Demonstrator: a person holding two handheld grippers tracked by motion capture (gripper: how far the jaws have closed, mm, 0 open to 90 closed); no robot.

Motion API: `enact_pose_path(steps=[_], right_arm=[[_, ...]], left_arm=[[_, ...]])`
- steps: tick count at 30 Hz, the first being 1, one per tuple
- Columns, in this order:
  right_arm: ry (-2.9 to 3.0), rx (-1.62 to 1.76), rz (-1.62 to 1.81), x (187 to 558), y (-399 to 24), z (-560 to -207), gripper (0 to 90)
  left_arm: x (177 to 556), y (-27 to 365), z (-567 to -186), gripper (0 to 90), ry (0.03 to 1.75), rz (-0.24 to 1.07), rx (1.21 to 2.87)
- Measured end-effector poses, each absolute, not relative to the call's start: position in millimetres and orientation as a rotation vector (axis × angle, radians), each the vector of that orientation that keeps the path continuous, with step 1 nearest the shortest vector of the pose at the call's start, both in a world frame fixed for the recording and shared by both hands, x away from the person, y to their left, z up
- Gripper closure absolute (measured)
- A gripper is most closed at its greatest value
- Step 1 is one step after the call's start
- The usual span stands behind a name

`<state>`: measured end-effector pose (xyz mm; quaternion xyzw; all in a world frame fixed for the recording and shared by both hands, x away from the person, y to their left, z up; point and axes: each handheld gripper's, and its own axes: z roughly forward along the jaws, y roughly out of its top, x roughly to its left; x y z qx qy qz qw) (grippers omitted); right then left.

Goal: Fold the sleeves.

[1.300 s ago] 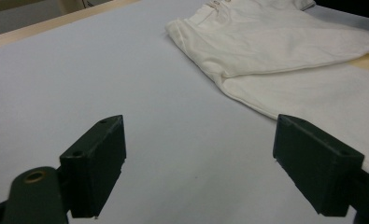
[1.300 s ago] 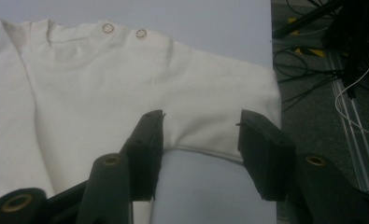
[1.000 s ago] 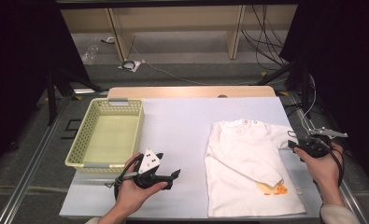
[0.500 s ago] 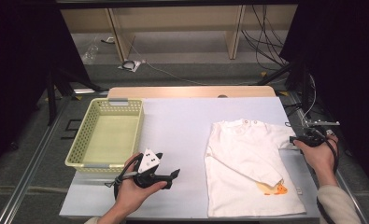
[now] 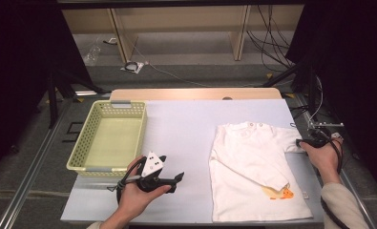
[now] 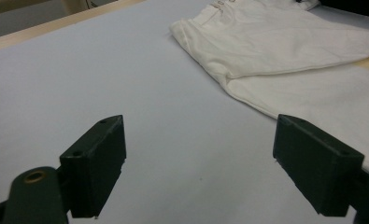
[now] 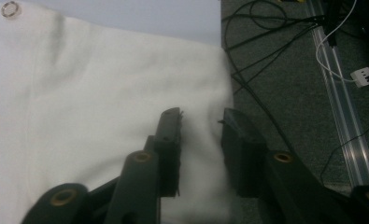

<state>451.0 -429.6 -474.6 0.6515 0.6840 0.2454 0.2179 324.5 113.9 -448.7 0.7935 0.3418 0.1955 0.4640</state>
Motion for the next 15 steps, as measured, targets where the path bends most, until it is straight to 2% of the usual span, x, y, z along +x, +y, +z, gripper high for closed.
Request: enact_pose_path(steps=[8,15], right_arm=[[1.897,1.809,0.668,451.8,-432.6,-474.1,88.6],[1.874,1.868,0.664,454.9,-431.6,-471.5,90.0]], left_arm=[[324.2,114.3,-447.9,17.3,0.842,0.483,1.943],[324.3,115.1,-447.1,17.3,0.845,0.487,1.939]])
